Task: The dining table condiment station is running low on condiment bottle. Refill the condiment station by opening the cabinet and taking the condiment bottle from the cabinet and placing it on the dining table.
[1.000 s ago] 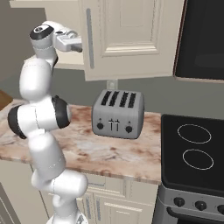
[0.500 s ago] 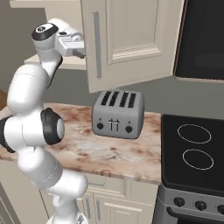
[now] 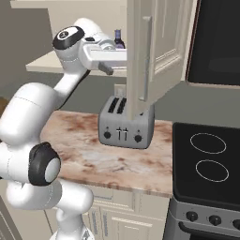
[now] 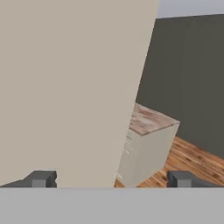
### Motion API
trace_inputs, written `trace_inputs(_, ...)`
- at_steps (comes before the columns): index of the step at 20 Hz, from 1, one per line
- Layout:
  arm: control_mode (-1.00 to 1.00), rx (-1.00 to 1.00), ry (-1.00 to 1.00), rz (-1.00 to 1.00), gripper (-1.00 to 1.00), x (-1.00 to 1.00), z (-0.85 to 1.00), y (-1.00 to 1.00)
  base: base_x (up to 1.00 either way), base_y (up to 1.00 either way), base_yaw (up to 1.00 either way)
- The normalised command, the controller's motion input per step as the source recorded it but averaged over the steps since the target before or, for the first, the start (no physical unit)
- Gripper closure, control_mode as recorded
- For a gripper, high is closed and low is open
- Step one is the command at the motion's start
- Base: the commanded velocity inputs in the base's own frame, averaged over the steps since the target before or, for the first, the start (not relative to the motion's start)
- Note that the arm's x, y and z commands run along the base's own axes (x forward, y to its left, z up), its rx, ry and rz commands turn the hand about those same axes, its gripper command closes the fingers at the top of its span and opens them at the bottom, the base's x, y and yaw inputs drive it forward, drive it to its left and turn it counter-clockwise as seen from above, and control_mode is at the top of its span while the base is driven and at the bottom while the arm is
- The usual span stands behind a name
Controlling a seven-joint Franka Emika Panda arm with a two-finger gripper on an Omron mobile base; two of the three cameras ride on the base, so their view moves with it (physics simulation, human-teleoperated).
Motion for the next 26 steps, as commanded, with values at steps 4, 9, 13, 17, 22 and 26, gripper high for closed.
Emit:
trace_inputs(4, -1.00, 0.00, -0.09, -0.06, -1.00, -1.00, 0.07, -0.92, 0.00, 0.00, 0.00)
trace_inputs(9, -1.00, -0.06, -0.22, 0.10, -1.00, -0.76, 0.03, 0.59, 0.00, 0.00, 0.00)
trace_inputs(13, -1.00, 0.00, -0.20, 0.24, -1.00, -0.18, 0.00, 1.00, 0.00, 0.00, 0.00)
trace_inputs(17, -1.00, 0.05, -0.04, 0.43, -1.00, 0.01, 0.00, 1.00, 0.00, 0.00, 0.00)
trace_inputs(22, -1.00, 0.04, 0.01, 0.72, -1.00, 0.00, 0.00, 0.92, 0.00, 0.00, 0.00)
trace_inputs(26, -1.00, 0.10, 0.00, 0.97, -1.00, 0.00, -0.10, 0.24, 0.00, 0.00, 0.00)
